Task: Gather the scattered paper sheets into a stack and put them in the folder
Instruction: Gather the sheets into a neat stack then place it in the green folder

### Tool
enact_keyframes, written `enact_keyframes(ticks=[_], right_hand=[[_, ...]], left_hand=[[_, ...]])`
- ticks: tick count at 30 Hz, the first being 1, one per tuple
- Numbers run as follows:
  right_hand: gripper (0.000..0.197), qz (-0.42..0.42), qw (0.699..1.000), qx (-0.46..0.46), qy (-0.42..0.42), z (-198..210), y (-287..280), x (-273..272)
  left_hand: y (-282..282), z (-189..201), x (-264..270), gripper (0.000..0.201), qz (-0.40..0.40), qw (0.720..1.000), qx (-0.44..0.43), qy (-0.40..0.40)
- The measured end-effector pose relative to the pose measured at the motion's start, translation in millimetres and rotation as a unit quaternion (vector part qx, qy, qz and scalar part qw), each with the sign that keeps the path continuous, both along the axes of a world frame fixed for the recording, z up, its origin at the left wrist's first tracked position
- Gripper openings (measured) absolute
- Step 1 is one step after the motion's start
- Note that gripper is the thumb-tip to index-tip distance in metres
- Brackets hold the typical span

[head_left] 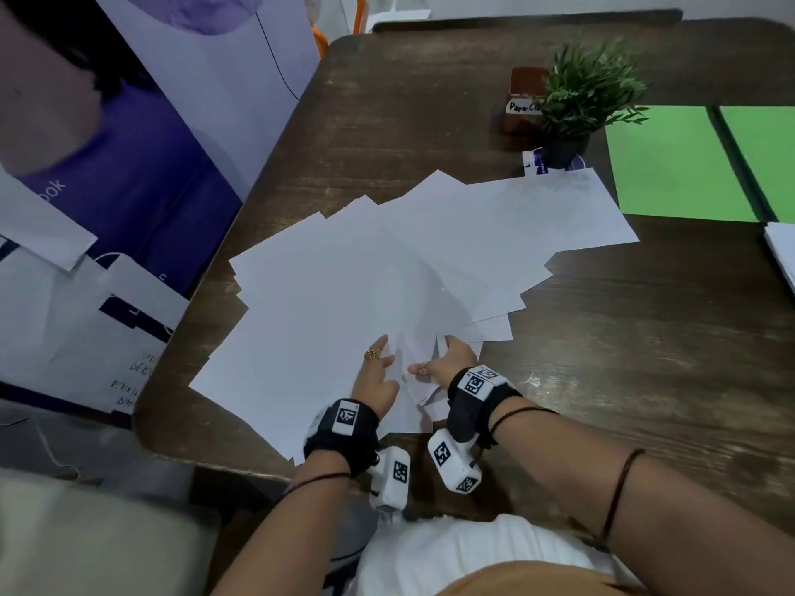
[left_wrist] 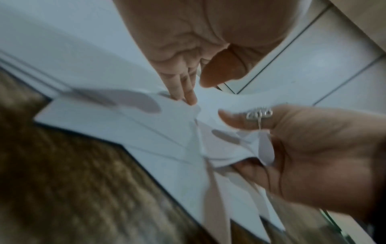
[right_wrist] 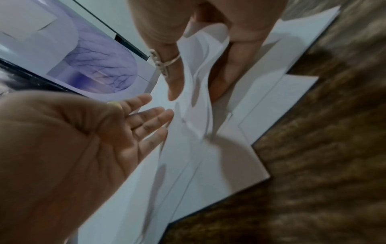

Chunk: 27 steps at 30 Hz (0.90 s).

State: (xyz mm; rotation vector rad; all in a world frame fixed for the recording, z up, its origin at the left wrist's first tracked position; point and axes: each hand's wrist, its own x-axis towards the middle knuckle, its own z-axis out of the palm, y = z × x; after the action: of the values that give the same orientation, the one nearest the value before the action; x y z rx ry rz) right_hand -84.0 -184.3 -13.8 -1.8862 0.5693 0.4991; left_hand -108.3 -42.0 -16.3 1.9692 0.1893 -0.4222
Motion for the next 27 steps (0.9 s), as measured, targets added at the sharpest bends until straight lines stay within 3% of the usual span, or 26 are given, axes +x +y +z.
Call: enact_keyframes(ticks=[3, 8, 12, 16, 18, 20, 22, 23, 25, 27], right_hand=[[0.056, 0.007, 0.998, -0.060, -0.023, 0.4, 4.1, -0.2], [0.038, -0.003, 0.997, 0.010, -0.070, 7.2, -8.6, 6.3], [0.025, -0.050, 0.991, 0.074, -0.102, 29.0, -38.3, 12.4], [0.027, -0.067, 0.985, 0.106, -0.120, 57.8, -71.0, 9.6], [0.033, -0.109, 0.977, 0.150, -0.108, 66.9, -85.3, 5.1], [0.054, -0.158, 0.966, 0.177, -0.106, 66.4, -97.5, -1.1], [0.082, -0.188, 0.955, 0.206, -0.097, 62.0, -105.6, -6.4], [0.084, -0.194, 0.951, 0.223, -0.091, 57.6, -106.3, -7.7], [0.085, -0.182, 0.952, 0.235, -0.070, 46.1, -107.5, -13.5], [0.072, -0.167, 0.955, 0.236, -0.059, 36.1, -105.8, -20.7]], left_hand=[[9.9, 2.2, 4.2, 0.065, -0.019, 1.000, 0.014, 0.015], [33.5, -8.7, 9.0, 0.051, -0.105, 0.981, 0.152, -0.060], [54.8, 0.9, 25.4, 0.053, -0.010, 0.963, 0.249, -0.100], [71.4, 22.3, 42.0, 0.093, 0.152, 0.949, 0.268, -0.069], [74.6, 29.1, 49.9, 0.113, 0.256, 0.943, 0.210, -0.038], [72.4, 26.2, 58.4, 0.117, 0.313, 0.947, 0.067, -0.008], [62.8, 23.9, 61.2, 0.121, 0.301, 0.948, -0.086, 0.054], [57.9, 20.3, 61.6, 0.129, 0.289, 0.942, -0.144, 0.091], [43.4, 18.8, 59.9, 0.134, 0.264, 0.933, -0.196, 0.147], [28.3, 12.6, 59.8, 0.119, 0.230, 0.941, -0.175, 0.174]])
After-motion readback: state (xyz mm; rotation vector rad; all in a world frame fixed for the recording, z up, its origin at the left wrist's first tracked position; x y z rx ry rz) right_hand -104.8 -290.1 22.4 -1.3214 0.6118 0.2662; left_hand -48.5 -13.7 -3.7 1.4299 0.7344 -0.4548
